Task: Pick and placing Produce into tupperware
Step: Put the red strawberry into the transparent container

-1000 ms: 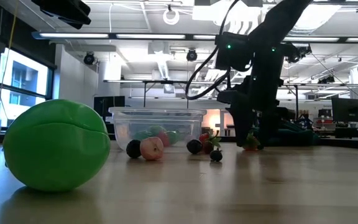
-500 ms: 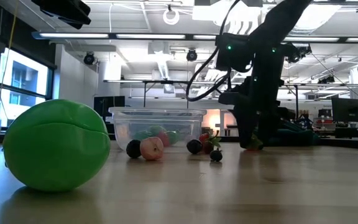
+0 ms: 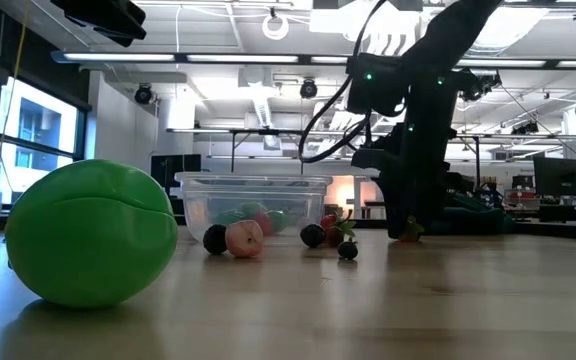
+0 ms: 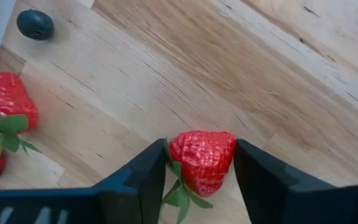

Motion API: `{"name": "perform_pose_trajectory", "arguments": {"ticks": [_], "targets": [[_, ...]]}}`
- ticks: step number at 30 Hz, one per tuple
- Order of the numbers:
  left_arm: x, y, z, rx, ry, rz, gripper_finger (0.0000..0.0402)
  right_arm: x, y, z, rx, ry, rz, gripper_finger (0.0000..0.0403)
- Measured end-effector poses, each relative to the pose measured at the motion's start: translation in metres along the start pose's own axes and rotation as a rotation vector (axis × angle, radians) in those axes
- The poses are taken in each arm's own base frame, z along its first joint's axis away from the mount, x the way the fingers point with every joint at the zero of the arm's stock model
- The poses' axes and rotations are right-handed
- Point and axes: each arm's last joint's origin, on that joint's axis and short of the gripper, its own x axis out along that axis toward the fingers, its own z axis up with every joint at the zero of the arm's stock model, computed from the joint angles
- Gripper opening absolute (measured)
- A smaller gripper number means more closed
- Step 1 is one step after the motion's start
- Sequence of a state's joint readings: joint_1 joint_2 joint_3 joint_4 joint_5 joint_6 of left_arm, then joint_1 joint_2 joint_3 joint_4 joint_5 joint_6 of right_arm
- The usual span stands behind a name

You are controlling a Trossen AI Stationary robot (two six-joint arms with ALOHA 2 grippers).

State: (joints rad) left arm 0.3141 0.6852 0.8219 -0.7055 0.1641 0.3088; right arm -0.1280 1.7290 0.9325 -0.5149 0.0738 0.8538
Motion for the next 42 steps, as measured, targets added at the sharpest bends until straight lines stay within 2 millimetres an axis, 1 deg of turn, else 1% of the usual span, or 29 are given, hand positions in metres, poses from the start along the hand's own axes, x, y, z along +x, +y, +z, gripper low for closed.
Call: {"name": "perform_pose_trajectory", "arguments": {"ticks": [11,15,20,25,29,33,37,42], "targets": [[0.000,0.000,0.000,0.000,0.000,0.000,0.0019,0.000,0.000,0.000,-0.005,-0.002,0.003,0.0154],[0.000,0.000,0.000,0.000,0.000,0.000,0.0019,-0.003,0.002,0.000,-0.007,-0.010,0.024,0.0154],[0.000,0.000,0.000,0.000,0.000,0.000,0.0019,-0.021,0.009,-0.003,-0.024,-0.068,0.078,0.0154],[0.000,0.000,0.000,0.000,0.000,0.000,0.0019,-0.048,0.018,-0.007,-0.068,-0.178,0.154,0.0154],[0.000,0.000,0.000,0.000,0.000,-0.001,0.0019,-0.072,0.029,-0.006,-0.155,-0.317,0.276,0.0154],[0.000,0.000,0.000,0.000,0.000,0.000,0.0019,-0.091,0.040,-0.001,-0.262,-0.456,0.419,0.0154],[0.000,0.000,0.000,0.000,0.000,-0.001,0.0019,-0.100,0.046,0.006,-0.352,-0.553,0.496,0.0154],[0.000,0.000,0.000,0.000,0.000,0.000,0.0019,-0.103,0.059,0.020,-0.459,-0.578,0.463,0.0154]]}}
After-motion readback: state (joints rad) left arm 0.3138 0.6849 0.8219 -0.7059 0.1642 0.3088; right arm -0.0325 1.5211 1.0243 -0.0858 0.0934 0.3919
